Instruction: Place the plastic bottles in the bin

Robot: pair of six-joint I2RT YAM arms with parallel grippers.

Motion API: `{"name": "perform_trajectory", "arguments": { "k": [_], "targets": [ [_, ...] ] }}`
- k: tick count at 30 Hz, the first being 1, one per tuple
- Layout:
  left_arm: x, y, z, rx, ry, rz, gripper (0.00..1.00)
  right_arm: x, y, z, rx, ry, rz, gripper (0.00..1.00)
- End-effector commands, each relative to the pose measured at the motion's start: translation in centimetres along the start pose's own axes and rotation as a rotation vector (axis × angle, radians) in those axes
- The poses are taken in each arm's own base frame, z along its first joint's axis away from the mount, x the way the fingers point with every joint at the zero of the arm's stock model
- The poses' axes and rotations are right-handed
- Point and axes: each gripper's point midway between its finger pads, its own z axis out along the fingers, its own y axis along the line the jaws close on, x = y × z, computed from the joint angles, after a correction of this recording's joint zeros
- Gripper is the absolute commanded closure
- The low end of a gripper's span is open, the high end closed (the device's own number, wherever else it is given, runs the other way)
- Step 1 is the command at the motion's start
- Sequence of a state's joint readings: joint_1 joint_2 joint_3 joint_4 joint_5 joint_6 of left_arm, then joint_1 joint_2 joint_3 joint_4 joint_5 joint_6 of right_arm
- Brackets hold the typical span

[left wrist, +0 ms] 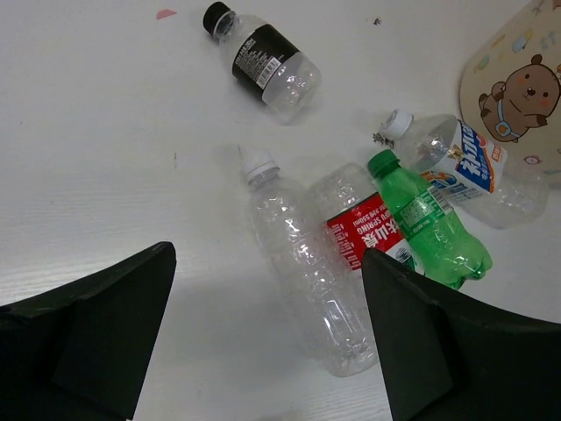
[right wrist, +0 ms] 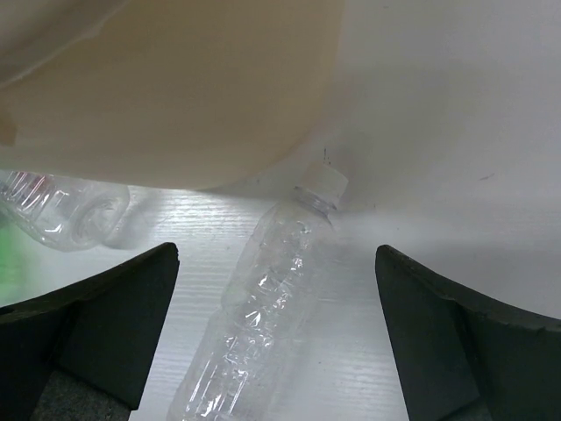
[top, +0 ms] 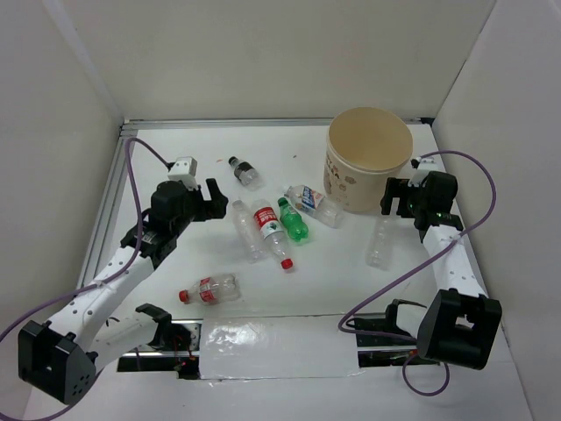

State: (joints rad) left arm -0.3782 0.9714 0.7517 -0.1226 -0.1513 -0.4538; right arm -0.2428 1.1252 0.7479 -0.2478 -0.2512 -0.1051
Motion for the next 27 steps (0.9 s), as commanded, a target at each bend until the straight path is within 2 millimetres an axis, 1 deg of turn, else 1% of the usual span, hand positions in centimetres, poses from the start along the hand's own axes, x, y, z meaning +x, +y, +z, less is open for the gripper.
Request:
{"name": "perform_trajectory", "arguments": {
  "k": [1, 2, 5, 6, 8, 9, 10, 11, 12, 13, 14, 15, 16, 17, 18, 19, 20, 21, 22, 23, 24, 25, 26, 27],
  "targets": [
    [-1.6, -1.1, -0.1, 0.039, -0.044, -0.026, 0.0, -1.3, 0.1, -0.6, 0.001, -0.017, -0.005, 0.0],
    [-1.7, -1.3, -0.1, 0.051, -0.048, -0.027, 0.0, -1.3, 0.1, -0.6, 0.001, -0.017, -0.005, 0.0],
    [-1.2, -1.4, 0.6, 0.052, -0.027, -0.034, 0.0, -1.3, 0.0, -0.6, 0.001, -0.017, -0.029, 0.0],
    [-1.1, -1.5, 0.8, 0.053, -0.026, -0.043, 0.03, -1.1, 0.1, -0.4, -0.013, -0.009, -0.063, 0.0],
    [-0.8, -1.6, 1.6, 0.055, -0.007, -0.041, 0.07, -0.8, 0.3, -0.4, -0.027, 0.0, -0.061, 0.0],
    [-1.1, -1.8, 1.9, 0.055, -0.007, -0.041, 0.08, -0.8, 0.5, -0.4, -0.043, -0.002, -0.081, 0.0],
    [-1.5, -2.2, 2.2, 0.067, -0.013, -0.051, 0.2, -0.1, 0.7, -0.4, -0.057, 0.018, -0.09, 0.0],
    [-0.8, -2.0, 3.1, 0.058, 0.008, -0.049, 0.37, 0.1, 0.9, -0.4, -0.071, 0.025, -0.104, 0.0],
    [-1.3, -2.3, 3.6, 0.064, -0.004, -0.062, 0.55, 0.2, 1.1, -0.5, -0.1, 0.026, -0.13, 0.01],
    [-1.8, -2.8, 4.1, 0.077, -0.007, -0.074, 0.79, 0.2, 1.1, -0.5, -0.101, 0.026, -0.131, 0.61],
    [-2.1, -2.7, 4.9, 0.068, -0.008, -0.077, 0.88, 0.7, 1.1, -0.5, -0.102, 0.036, -0.127, 0.86],
    [-1.1, -2.5, 6.5, 0.049, 0.036, -0.073, 0.9, 1.0, 1.1, -0.3, -0.103, 0.047, -0.112, 0.96],
    [-1.2, -2.7, 7.5, 0.044, 0.046, -0.083, 0.89, 1.0, 1.1, -0.3, -0.103, 0.047, -0.112, 0.93],
    [-3.0, -3.5, 8.3, 0.051, 0.03, -0.084, 0.66, 1.0, 1.3, -0.3, -0.112, 0.046, -0.112, 0.57],
    [-3.3, -3.2, 9.3, 0.017, 0.029, -0.098, 0.41, 1.2, 1.4, -0.3, -0.123, 0.053, -0.121, 0.3],
    [-2.0, -2.7, 11.4, -0.028, 0.077, -0.122, 0.22, 1.2, 1.4, -0.3, -0.123, 0.053, -0.121, 0.12],
    [-3.5, -3.1, 12.3, -0.044, 0.065, -0.14, 0.1, 1.2, 1.4, -0.3, -0.123, 0.053, -0.121, 0.01],
    [-3.6, -3.0, 13.4, -0.066, 0.073, -0.156, 0.0, 1.2, 1.6, -0.3, -0.134, 0.051, -0.12, 0.0],
    [-1.7, -2.4, 15.7, -0.112, 0.122, -0.181, 0.0, 1.2, 1.6, -0.3, -0.134, 0.051, -0.12, 0.0],
    [-3.7, -3.2, 16.8, -0.112, 0.091, -0.211, 0.0, 1.3, 1.8, -0.4, -0.145, 0.058, -0.117, 0.0],
    [-2.8, -2.7, 17.7, -0.16, 0.135, -0.234, 0.0, 1.4, 1.8, -0.4, -0.146, 0.058, -0.117, 0.0],
    [-2.5, -2.1, 18.6, -0.215, 0.147, -0.262, 0.0, 1.5, 1.9, -0.6, -0.145, 0.056, -0.117, 0.0],
    [-2.5, -2.4, 20.9, -0.247, 0.161, -0.326, 0.0, 1.8, 1.9, -0.6, -0.147, 0.066, -0.114, 0.0],
    [-3.5, -2.5, 21.3, -0.298, 0.176, -0.371, 0.0, 1.6, 1.9, -0.8, -0.146, 0.058, -0.117, 0.0]
  ]
}}
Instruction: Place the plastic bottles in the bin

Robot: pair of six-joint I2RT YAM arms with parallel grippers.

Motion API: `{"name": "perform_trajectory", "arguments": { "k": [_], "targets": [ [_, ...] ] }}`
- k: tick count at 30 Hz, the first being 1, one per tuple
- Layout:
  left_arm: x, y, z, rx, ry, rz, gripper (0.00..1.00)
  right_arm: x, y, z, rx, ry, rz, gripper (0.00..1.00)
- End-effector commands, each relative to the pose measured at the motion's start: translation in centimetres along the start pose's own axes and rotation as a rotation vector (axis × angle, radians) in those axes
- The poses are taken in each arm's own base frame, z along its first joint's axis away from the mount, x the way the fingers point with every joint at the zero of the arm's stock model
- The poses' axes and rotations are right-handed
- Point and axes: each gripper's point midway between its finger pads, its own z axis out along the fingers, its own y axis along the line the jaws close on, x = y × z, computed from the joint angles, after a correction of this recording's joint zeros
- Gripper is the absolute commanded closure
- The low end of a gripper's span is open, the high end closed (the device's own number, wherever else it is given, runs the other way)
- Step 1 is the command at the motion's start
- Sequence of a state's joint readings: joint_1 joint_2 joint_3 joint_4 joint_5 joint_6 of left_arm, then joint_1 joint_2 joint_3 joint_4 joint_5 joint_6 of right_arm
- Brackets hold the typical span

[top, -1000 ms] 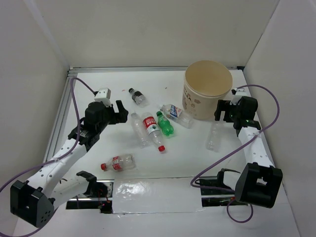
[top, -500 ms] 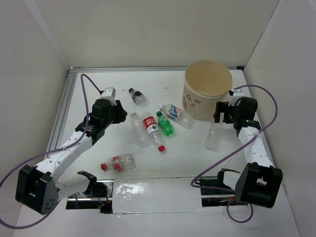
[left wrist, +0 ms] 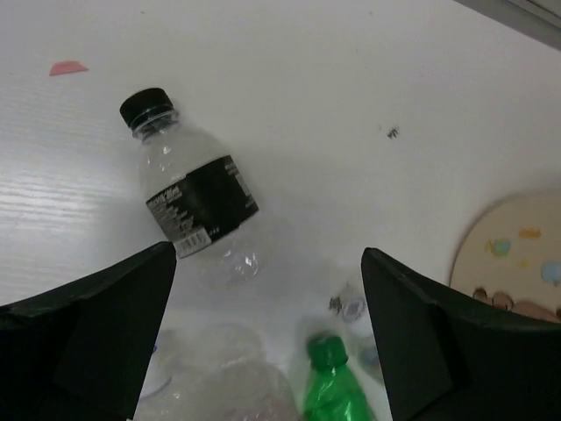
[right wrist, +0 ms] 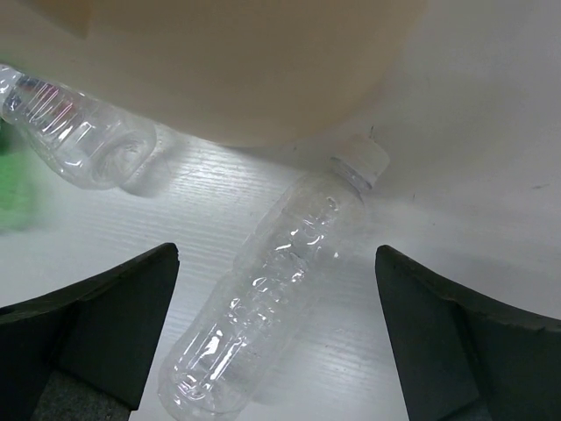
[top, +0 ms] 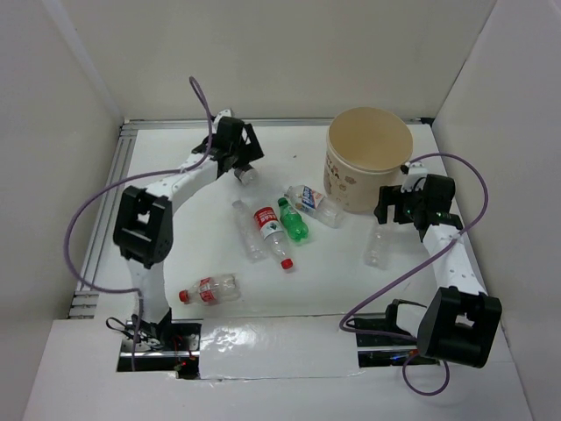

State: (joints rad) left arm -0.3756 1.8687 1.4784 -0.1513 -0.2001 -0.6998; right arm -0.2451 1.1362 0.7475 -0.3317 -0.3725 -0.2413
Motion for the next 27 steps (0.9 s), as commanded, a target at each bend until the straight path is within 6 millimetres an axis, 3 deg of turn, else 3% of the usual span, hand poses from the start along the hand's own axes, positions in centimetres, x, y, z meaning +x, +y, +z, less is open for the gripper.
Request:
{"name": "perform_trajectory", "arguments": {
  "k": [1, 2, 3, 13, 15, 16, 17, 18, 20, 21, 22, 25, 26, 27],
  "targets": [
    [1.5, 2.6, 2.7, -0.226, 0.093, -0.139, 0.0, -0.2, 0.3, -0.6, -0.016, -0.006, -0.009, 0.0],
    [1.5, 2.3, 4.4, -0.248, 0.101, -0.149, 0.0, -0.5, 0.1, -0.9, -0.006, -0.017, -0.008, 0.0],
    [1.7, 2.6, 4.8, -0.273, 0.114, -0.152, 0.0, -0.2, 0.0, -0.9, 0.003, -0.007, -0.005, 0.0],
    [5.8, 5.7, 5.4, -0.417, 0.196, -0.131, 0.0, -0.6, -0.2, -1.2, 0.013, -0.012, -0.017, 0.0],
    [7.2, 6.2, 6.2, -0.429, 0.229, -0.126, 0.05, -0.5, -0.4, -1.2, 0.027, -0.009, -0.007, 0.0],
    [7.7, 6.4, 6.4, -0.427, 0.244, -0.115, 0.11, -0.2, -0.7, -1.1, 0.043, 0.003, 0.011, 0.0],
    [7.8, 6.2, 6.4, -0.419, 0.253, -0.118, 0.27, -0.1, -1.0, -1.1, 0.068, 0.007, 0.04, 0.0],
    [8.0, 6.4, 6.5, -0.418, 0.255, -0.107, 0.36, -0.6, -1.2, -1.3, 0.085, 0.0, 0.051, 0.02],
    [7.5, 5.2, 6.3, -0.366, 0.23, -0.092, 0.49, -0.2, -1.7, -1.1, 0.111, 0.024, 0.082, 0.06],
    [7.1, 5.1, 6.1, -0.35, 0.22, -0.07, 0.62, -1.2, -1.7, -1.3, 0.114, 0.007, 0.098, 0.13],
    [6.2, 4.3, 5.3, -0.317, 0.205, -0.064, 0.68, -0.9, -2.1, -1.3, 0.129, 0.023, 0.122, 0.17],
    [4.1, 1.3, 3.4, -0.206, 0.148, 0.025, 0.86, -0.5, -2.4, -1.5, 0.11, 0.065, 0.203, 0.35],
    [2.1, -1.2, 1.2, -0.136, 0.093, 0.053, 0.88, -0.3, -2.2, -1.6, 0.09, 0.078, 0.217, 0.36],
    [1.4, -3.0, -0.1, -0.062, 0.076, 0.083, 0.89, 0.8, -1.3, -1.4, 0.047, 0.128, 0.25, 0.36]
  ]
}}
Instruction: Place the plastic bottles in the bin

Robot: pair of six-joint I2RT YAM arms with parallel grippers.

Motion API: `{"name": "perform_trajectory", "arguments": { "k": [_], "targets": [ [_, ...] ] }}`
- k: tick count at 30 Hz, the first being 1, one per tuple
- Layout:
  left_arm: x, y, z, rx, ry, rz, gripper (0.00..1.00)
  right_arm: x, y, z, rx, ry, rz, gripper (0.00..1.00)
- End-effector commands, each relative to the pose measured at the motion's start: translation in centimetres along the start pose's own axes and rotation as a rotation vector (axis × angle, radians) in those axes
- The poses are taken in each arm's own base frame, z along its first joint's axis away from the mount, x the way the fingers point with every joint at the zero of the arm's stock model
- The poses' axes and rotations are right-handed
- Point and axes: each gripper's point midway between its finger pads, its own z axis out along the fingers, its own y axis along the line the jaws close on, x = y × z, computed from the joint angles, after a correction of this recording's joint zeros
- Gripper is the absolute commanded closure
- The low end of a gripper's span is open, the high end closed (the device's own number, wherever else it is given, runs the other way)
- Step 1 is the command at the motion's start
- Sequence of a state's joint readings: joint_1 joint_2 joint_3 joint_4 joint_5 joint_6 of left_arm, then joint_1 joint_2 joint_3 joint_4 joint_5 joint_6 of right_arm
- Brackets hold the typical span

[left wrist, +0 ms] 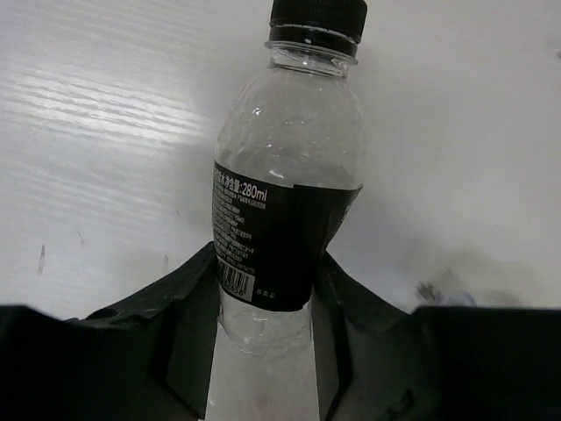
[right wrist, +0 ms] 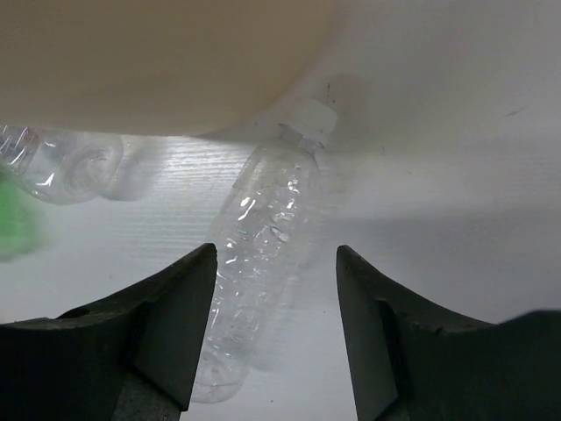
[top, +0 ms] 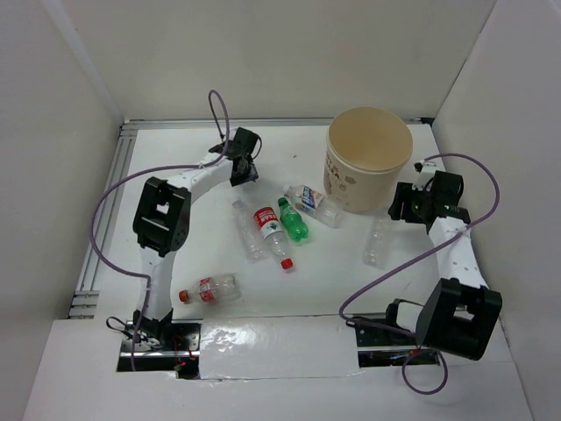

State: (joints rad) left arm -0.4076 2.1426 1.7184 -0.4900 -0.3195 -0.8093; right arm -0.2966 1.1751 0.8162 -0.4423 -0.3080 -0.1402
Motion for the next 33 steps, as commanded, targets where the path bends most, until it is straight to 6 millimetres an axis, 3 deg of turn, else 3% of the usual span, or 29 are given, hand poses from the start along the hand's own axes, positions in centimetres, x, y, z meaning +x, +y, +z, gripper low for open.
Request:
{"name": "perform_trajectory", "arguments": {
  "k": [1, 2, 4, 5, 6, 8, 9, 12, 15, 17, 19, 20, 21, 24, 25, 26, 30, 32, 33],
  "targets": [
    [-5.1, -6.8, -9.3, 0.298, -0.216, 0.152, 0.9, 0.4, 0.6, -0.7, -0.048, 0.072, 0.1, 0.36],
    [-5.5, -9.3, -13.5, 0.424, -0.26, 0.188, 0.9, 0.6, 0.5, -0.7, -0.048, 0.097, 0.095, 0.36],
    [-7.1, -12.7, -18.2, 0.59, -0.387, 0.243, 0.9, 0.5, 0.1, -0.6, -0.03, 0.103, 0.096, 0.3],
    [-6.9, -13.8, -20.1, 0.656, -0.421, 0.262, 0.9, 0.5, -0.2, -0.6, -0.024, 0.101, 0.102, 0.2],
    [-6.6, -15.6, -22.8, 0.735, -0.46, 0.28, 0.89, 0.4, 0.1, -0.6, -0.043, 0.109, 0.107, 0.16],
    [-7.8, -18.0, -27.4, 0.864, -0.562, 0.274, 0.89, 0.7, 0.4, -0.1, -0.069, 0.133, 0.109, 0.15],
    [-7.5, -19.2, -29.2, 0.907, -0.581, 0.275, 0.88, 1.1, 0.2, 0.2, -0.077, 0.149, 0.115, 0.13],
    [-6.4, -23.3, -31.3, 1.035, -0.577, 0.31, 0.85, 2.4, 0.2, 1.0, -0.101, 0.213, 0.119, 0.13],
    [-5.6, -26.4, -31.9, 1.098, -0.593, 0.327, 0.81, 3.7, -0.3, 1.5, -0.117, 0.275, 0.133, 0.13],
    [-3.9, -29.0, -32.9, 1.159, -0.592, 0.34, 0.78, 5.0, -0.5, 2.5, -0.131, 0.328, 0.168, 0.15],
    [-3.2, -30.2, -32.3, 1.157, -0.588, 0.354, 0.74, 5.6, -0.7, 3.1, -0.135, 0.351, 0.178, 0.15],
    [-3.9, -30.8, -33.0, 1.168, -0.604, 0.347, 0.7, 5.9, -0.7, 3.3, -0.148, 0.36, 0.195, 0.16],
    [-2.6, -31.7, -31.2, 1.148, -0.579, 0.356, 0.64, 6.3, -0.4, 3.8, -0.176, 0.373, 0.209, 0.16],
    [-2.3, -32.5, -30.3, 1.134, -0.593, 0.356, 0.51, 5.6, -0.3, 4.7, -0.196, 0.361, 0.23, 0.16],
    [-1.8, -32.7, -28.8, 1.111, -0.582, 0.358, 0.46, 6.2, -0.3, 5.1, -0.197, 0.387, 0.255, 0.16],
    [-2.4, -33.0, -29.4, 1.12, -0.604, 0.357, 0.44, 6.3, -0.4, 5.4, -0.198, 0.394, 0.258, 0.16],
    [-2.0, -33.0, -27.3, 1.081, -0.579, 0.366, 0.22, 8.0, -0.6, 6.6, -0.191, 0.467, 0.319, 0.19],
    [-1.5, -32.8, -26.5, 1.066, -0.558, 0.376, 0.0, 8.7, -0.8, 6.9, -0.18, 0.491, 0.337, 0.28],
    [-1.5, -32.8, -26.5, 1.066, -0.558, 0.376, 0.0, 8.7, -0.9, 6.9, -0.171, 0.494, 0.334, 0.33]
  ]
}}
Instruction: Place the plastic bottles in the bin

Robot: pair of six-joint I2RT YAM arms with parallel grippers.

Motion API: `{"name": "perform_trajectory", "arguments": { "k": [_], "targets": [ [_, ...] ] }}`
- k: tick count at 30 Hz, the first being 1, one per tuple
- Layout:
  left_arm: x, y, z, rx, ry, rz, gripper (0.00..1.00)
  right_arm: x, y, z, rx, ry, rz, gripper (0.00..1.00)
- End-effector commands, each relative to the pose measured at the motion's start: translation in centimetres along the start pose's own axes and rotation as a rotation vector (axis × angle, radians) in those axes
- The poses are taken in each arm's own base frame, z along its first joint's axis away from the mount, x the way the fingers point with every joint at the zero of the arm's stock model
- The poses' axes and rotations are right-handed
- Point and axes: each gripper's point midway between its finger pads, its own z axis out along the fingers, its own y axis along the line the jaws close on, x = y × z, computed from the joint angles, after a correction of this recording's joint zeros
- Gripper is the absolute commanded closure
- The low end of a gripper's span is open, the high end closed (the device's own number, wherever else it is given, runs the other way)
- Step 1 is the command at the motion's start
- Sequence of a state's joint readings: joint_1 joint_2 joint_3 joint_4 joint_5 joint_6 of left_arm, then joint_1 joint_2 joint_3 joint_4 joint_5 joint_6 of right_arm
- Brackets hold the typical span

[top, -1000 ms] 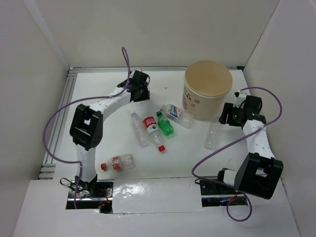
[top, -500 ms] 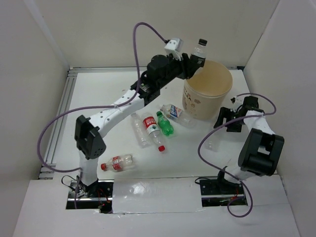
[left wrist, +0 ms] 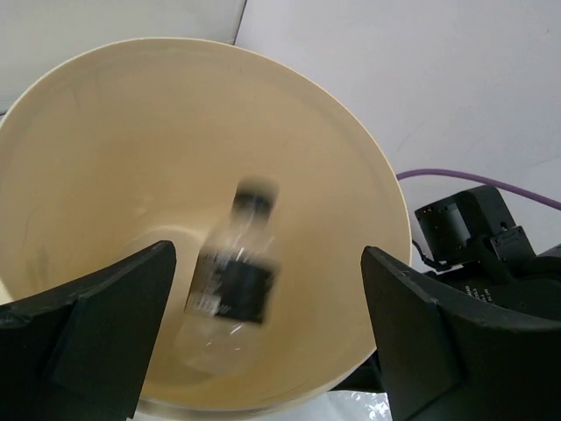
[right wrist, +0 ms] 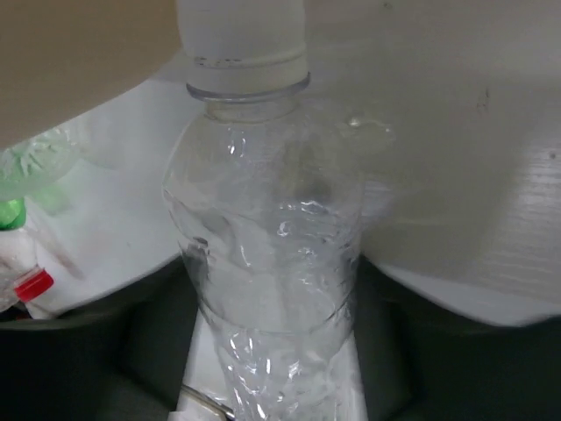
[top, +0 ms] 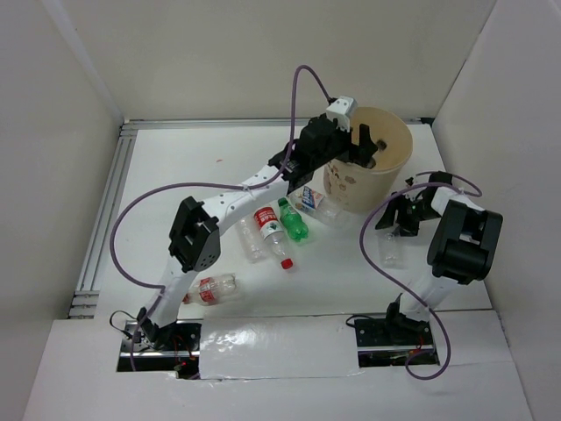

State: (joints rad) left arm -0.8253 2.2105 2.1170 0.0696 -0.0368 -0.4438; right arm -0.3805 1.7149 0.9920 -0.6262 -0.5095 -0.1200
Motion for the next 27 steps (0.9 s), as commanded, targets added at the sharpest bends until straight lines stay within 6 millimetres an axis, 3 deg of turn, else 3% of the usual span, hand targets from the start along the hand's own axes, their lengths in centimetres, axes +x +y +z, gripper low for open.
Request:
{"name": "perform_trajectory", "arguments": {
  "k": [1, 4, 7, 9, 10, 11, 12, 13, 14, 15, 16, 17, 18, 19, 20, 21, 24, 26, 27],
  "targets": [
    [-4.8, -1.0, -0.9, 0.026, -0.114, 0.016, 0.0, 0.5, -0.9, 0.7, 0.025, 0.029, 0.048, 0.46],
    [-7.4, -2.0, -2.2, 0.042, -0.155, 0.016, 0.0, -0.3, -0.7, -0.4, 0.049, -0.013, 0.024, 0.61],
    [-12.2, -3.3, -5.2, 0.041, -0.235, 0.041, 0.0, -0.7, -1.1, -2.0, 0.079, -0.051, 0.018, 0.75],
    [-11.7, -2.4, -6.9, -0.009, -0.199, 0.064, 0.0, -1.7, -1.6, -3.8, 0.105, -0.097, 0.014, 0.78],
    [-14.5, -3.0, -10.3, -0.021, -0.238, 0.06, 0.0, -2.8, -1.6, -5.4, 0.131, -0.158, 0.001, 0.78],
    [-14.3, -1.8, -11.9, -0.093, -0.225, 0.033, 0.0, -4.0, -1.9, -7.0, 0.156, -0.212, -0.015, 0.78],
    [-10.2, 0.5, -12.9, -0.167, -0.139, 0.019, 0.0, -4.6, -2.5, -8.6, 0.184, -0.254, -0.019, 0.79],
    [-9.1, 1.2, -14.7, -0.219, -0.118, -0.009, 0.0, -5.7, -2.3, -10.8, 0.215, -0.326, -0.051, 0.79],
    [-11.1, 1.8, -19.0, -0.287, -0.178, -0.088, 0.0, -6.7, -2.2, -12.6, 0.236, -0.379, -0.092, 0.79],
    [-5.5, 4.5, -20.7, -0.387, -0.05, -0.105, 0.0, -7.1, -2.5, -14.2, 0.258, -0.421, -0.102, 0.79],
    [-3.9, 5.5, -22.7, -0.44, -0.024, -0.149, 0.0, -8.2, -1.5, -16.7, 0.264, -0.515, -0.157, 0.79],
    [-2.3, 6.5, -24.8, -0.5, 0.001, -0.2, 0.0, -8.6, -1.3, -17.9, 0.273, -0.556, -0.202, 0.79],
    [1.4, 7.7, -28.4, -0.581, 0.072, -0.325, 0.0, -9.7, -0.2, -20.8, 0.286, -0.66, -0.274, 0.79],
    [3.3, 8.2, -30.1, -0.626, 0.11, -0.383, 0.0, -9.9, -0.4, -21.3, 0.294, -0.672, -0.272, 0.79],
    [5.3, 8.3, -31.7, -0.668, 0.15, -0.447, 0.0, -10.7, 1.5, -23.5, 0.274, -0.769, -0.343, 0.79],
    [7.0, 8.3, -32.9, -0.72, 0.156, -0.581, 0.0, -11.1, 2.6, -24.5, 0.261, -0.811, -0.396, 0.79],
    [12.2, 9.0, -37.4, -0.867, 0.256, -0.716, 0.0, -12.9, 6.8, -27.4, 0.129, -0.924, -0.523, 0.79],
    [13.7, 9.0, -38.6, -0.944, 0.255, -0.842, 0.0, -13.6, 10.0, -28.9, 0.001, -0.991, -0.629, 0.79],
    [14.4, 9.0, -39.5, -0.986, 0.281, -0.873, 0.0, -14.9, 11.6, -30.6, -0.034, -1.064, -0.666, 0.79]
  ]
}}
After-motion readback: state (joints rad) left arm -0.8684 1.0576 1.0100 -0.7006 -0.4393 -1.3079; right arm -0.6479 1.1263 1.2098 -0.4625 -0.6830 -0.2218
